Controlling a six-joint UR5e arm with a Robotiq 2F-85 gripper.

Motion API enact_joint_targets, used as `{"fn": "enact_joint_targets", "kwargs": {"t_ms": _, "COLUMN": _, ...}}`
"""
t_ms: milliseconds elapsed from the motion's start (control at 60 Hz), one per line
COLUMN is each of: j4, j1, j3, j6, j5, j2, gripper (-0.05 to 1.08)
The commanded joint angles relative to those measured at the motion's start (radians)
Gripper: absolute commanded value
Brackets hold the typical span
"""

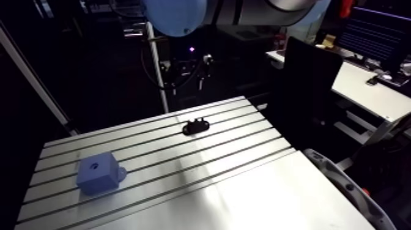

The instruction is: Pick up the M10 bolt and insert it into the hex recess until seated.

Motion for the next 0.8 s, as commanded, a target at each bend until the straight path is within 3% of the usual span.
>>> {"fn": "enact_joint_targets", "kwargs": {"t_ms": 17, "j4": -0.063, "j1": 0.0, "j3": 0.018, "j6": 0.002, "j5": -0.006, "j2": 0.041, "gripper": 0.41}}
{"fn": "enact_joint_targets", "kwargs": {"t_ms": 667, "j4": -0.109, "j1": -0.002, "j3": 0.041, "j6": 0.011, "j5": -0.009, "j2": 0.08, "gripper": 0.49}}
{"fn": "enact_joint_targets", "kwargs": {"t_ms": 800, "j4": -0.112, "j1": -0.002, "j3": 0.048, "j6": 0.011, "j5": -0.027, "j2": 0.088, "gripper": 0.5}}
